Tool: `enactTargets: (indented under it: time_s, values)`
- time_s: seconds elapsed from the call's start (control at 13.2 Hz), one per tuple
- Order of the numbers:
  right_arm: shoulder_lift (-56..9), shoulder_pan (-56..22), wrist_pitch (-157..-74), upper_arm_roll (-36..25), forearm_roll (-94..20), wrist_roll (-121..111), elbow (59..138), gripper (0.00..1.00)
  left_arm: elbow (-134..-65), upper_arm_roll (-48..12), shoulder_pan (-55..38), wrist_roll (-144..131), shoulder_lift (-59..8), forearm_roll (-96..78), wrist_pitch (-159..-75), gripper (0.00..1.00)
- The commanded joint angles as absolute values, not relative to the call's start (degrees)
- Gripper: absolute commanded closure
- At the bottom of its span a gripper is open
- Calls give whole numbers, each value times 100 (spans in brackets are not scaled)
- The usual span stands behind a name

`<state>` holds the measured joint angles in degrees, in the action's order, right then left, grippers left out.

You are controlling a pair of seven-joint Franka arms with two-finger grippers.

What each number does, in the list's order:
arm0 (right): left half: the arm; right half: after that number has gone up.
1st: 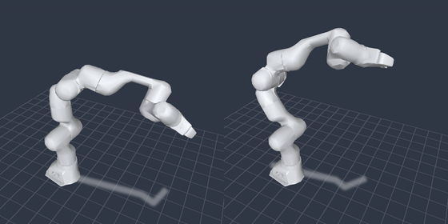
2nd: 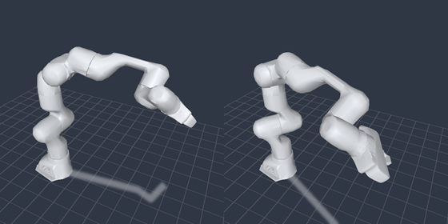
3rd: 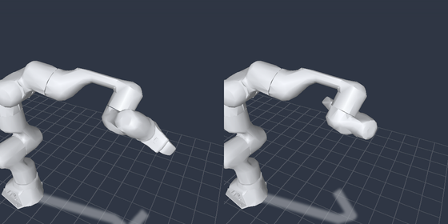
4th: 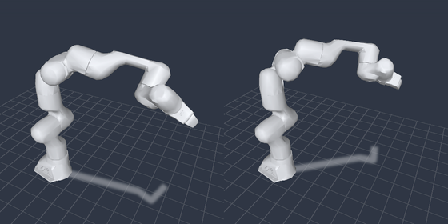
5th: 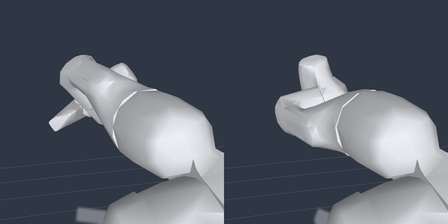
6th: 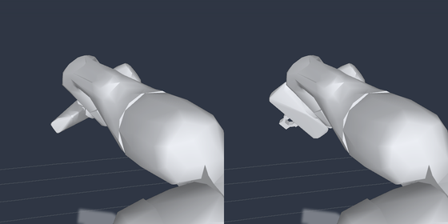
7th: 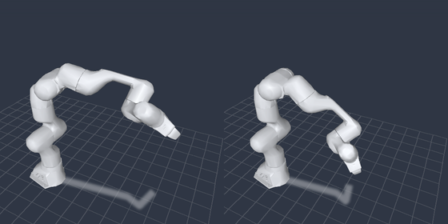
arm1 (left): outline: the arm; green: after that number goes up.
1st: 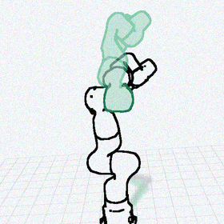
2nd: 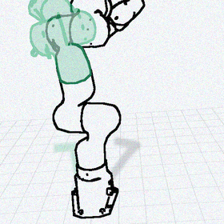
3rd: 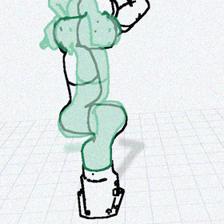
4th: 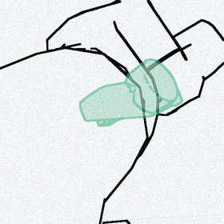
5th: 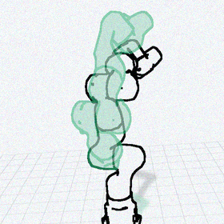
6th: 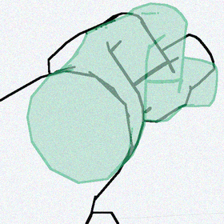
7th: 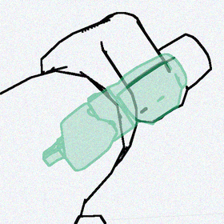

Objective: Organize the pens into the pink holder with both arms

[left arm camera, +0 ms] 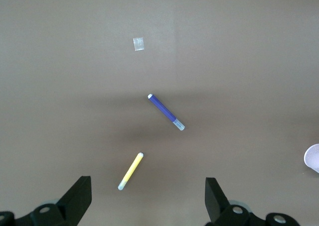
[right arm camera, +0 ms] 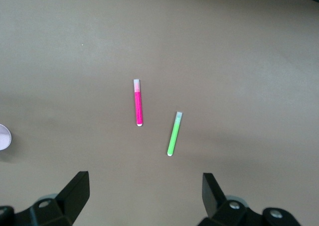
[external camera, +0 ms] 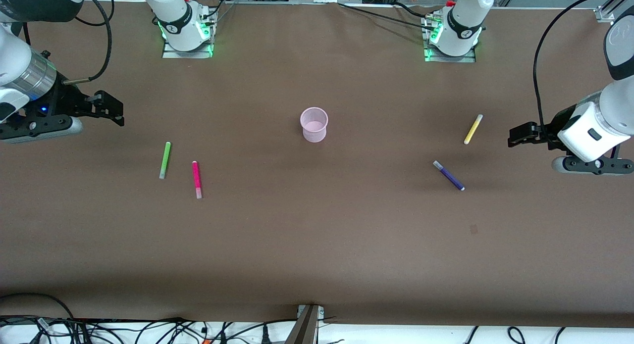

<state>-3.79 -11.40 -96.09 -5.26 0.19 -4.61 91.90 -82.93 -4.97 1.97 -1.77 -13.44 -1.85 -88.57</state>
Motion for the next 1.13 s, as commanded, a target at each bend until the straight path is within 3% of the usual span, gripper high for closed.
enactTargets:
  time_s: [0.0, 0.45, 0.83, 1.06]
  values:
    - [-272, -1072, -9607, -510, -97, -492, 9290, 0, -8226, -519, 193, -176, -1345, -141, -8780, 0]
    - [-281, -1055, -9606, -562, -97, -492, 9299, 0, -8296, -510, 211, -333, -1476, -149, -8597, 0]
    - [-290, -1055, -9580, -641, -97, -501, 9316, 0, -8297, -519, 220, -1282, -2047, -237, -8604, 0]
    - [-308, -1046, -9563, -721, -105, -492, 9316, 0, -8821, -510, 237, -2193, -2302, -168, -9138, 0]
